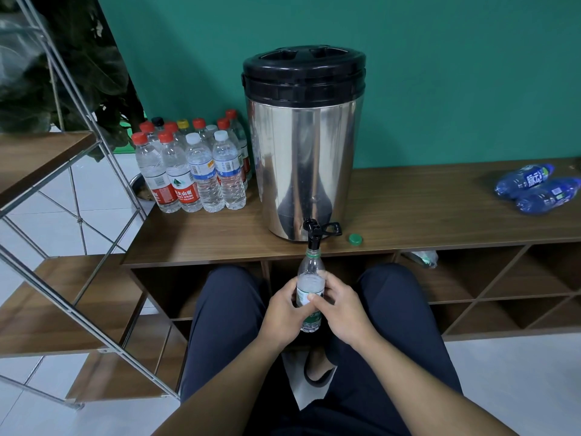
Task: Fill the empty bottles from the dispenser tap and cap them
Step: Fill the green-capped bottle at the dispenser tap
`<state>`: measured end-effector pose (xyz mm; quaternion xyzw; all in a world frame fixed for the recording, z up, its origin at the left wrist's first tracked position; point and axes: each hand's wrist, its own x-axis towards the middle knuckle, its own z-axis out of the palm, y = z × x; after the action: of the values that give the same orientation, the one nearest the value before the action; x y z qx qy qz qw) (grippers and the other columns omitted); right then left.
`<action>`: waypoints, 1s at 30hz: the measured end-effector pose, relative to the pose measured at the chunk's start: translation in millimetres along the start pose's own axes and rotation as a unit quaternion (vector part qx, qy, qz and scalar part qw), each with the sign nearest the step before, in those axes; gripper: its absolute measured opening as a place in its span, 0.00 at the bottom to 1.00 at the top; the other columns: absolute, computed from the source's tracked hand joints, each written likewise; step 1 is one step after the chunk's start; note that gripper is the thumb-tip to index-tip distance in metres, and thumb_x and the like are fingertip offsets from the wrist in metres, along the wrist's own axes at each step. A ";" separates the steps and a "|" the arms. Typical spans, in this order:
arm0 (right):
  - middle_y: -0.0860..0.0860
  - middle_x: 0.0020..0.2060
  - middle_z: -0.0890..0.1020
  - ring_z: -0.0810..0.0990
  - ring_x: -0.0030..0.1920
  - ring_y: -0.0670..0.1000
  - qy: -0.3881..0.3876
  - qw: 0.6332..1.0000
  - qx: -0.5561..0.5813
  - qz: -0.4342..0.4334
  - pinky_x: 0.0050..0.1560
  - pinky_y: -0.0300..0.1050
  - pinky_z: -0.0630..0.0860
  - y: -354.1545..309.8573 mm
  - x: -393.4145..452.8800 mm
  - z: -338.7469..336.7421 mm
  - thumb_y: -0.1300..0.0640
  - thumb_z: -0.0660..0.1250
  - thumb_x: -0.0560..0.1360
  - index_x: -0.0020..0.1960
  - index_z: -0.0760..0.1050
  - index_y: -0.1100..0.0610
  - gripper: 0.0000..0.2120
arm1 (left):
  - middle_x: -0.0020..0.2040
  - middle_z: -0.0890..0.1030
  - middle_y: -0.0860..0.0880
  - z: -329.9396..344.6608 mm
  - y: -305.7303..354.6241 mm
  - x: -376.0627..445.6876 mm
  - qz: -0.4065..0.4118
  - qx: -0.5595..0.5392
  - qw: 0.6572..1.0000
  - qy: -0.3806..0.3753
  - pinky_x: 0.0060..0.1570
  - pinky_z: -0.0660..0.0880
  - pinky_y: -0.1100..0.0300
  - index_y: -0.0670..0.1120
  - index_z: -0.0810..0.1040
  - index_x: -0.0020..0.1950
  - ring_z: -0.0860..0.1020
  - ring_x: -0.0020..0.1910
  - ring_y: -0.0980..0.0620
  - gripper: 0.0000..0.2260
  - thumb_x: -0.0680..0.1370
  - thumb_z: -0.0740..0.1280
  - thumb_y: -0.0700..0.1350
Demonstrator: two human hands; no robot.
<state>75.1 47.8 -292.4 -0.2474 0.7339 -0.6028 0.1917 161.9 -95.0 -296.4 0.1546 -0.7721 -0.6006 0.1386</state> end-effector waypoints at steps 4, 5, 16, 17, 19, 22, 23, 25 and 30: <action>0.45 0.63 0.88 0.86 0.66 0.47 0.000 1.000 -0.002 0.001 0.71 0.56 0.82 -0.7 -0.9 -0.5 0.64 0.74 0.83 0.75 0.79 0.48 0.24 | 0.63 0.88 0.57 0.0 -0.2 -0.1 -0.001 -0.003 1.000 0.001 0.69 0.82 0.46 0.57 0.82 0.72 0.85 0.63 0.56 0.21 0.80 0.79 0.43; 0.45 0.63 0.88 0.86 0.66 0.47 0.000 1.000 -0.003 0.000 0.71 0.55 0.82 -1.0 -1.2 -0.7 0.64 0.74 0.83 0.75 0.79 0.47 0.24 | 0.63 0.88 0.57 -0.1 -0.3 -0.1 -0.002 -0.004 1.000 0.000 0.69 0.82 0.45 0.57 0.82 0.72 0.86 0.63 0.56 0.22 0.80 0.79 0.43; 0.45 0.63 0.88 0.86 0.66 0.48 0.001 1.000 -0.008 0.002 0.71 0.58 0.82 -0.6 -0.4 0.1 0.64 0.74 0.82 0.75 0.79 0.47 0.24 | 0.63 0.88 0.56 -0.2 -1.3 0.2 -0.005 -0.007 1.000 -0.004 0.68 0.82 0.45 0.57 0.81 0.72 0.86 0.63 0.55 0.22 0.80 0.79 0.43; 0.45 0.63 0.88 0.86 0.66 0.48 0.001 1.000 -0.009 0.001 0.71 0.58 0.82 -0.6 -0.6 0.0 0.64 0.74 0.82 0.75 0.79 0.46 0.24 | 0.63 0.88 0.56 -0.1 -1.5 0.0 -0.005 -0.006 1.000 -0.004 0.68 0.82 0.45 0.57 0.81 0.72 0.86 0.63 0.55 0.22 0.80 0.79 0.43; 0.45 0.63 0.88 0.86 0.66 0.48 -0.001 1.000 -0.009 0.000 0.71 0.58 0.82 -1.0 -0.8 -0.2 0.64 0.74 0.82 0.75 0.79 0.46 0.24 | 0.62 0.88 0.56 0.0 -1.6 0.1 -0.004 -0.004 1.000 -0.002 0.68 0.82 0.45 0.57 0.82 0.72 0.86 0.63 0.56 0.22 0.80 0.79 0.43; 0.45 0.63 0.88 0.86 0.66 0.47 -0.001 1.000 -0.009 0.000 0.70 0.57 0.82 -2.0 -1.1 -0.1 0.64 0.74 0.82 0.74 0.79 0.46 0.24 | 0.62 0.88 0.56 0.1 -1.1 0.2 -0.006 -0.006 1.000 -0.004 0.68 0.82 0.44 0.58 0.81 0.72 0.86 0.63 0.56 0.22 0.80 0.79 0.44; 0.44 0.63 0.88 0.86 0.66 0.47 0.000 1.000 -0.010 -0.001 0.70 0.57 0.82 -2.5 -1.3 0.0 0.64 0.74 0.82 0.74 0.79 0.45 0.24 | 0.62 0.88 0.56 0.0 -1.1 0.2 -0.006 -0.006 1.000 -0.004 0.68 0.82 0.44 0.58 0.81 0.72 0.86 0.63 0.55 0.22 0.80 0.79 0.44; 0.44 0.63 0.88 0.86 0.66 0.47 0.000 1.000 -0.009 -0.001 0.70 0.57 0.82 -3.1 -1.6 0.2 0.64 0.74 0.82 0.74 0.79 0.45 0.24 | 0.62 0.88 0.56 0.1 -1.2 -0.1 -0.006 -0.009 1.000 -0.005 0.68 0.82 0.45 0.58 0.81 0.72 0.86 0.63 0.55 0.22 0.80 0.79 0.44; 0.44 0.63 0.88 0.86 0.67 0.47 0.000 1.000 -0.007 0.001 0.71 0.57 0.82 -3.5 -2.0 0.1 0.64 0.74 0.82 0.75 0.79 0.45 0.24 | 0.62 0.88 0.56 0.1 -0.3 -0.5 -0.004 -0.007 1.000 -0.003 0.67 0.82 0.45 0.57 0.82 0.72 0.86 0.62 0.56 0.21 0.80 0.79 0.43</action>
<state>77.3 48.3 -289.0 -0.2478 0.7384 -0.5974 0.1909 162.4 -94.8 -296.8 0.1550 -0.7677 -0.6071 0.1342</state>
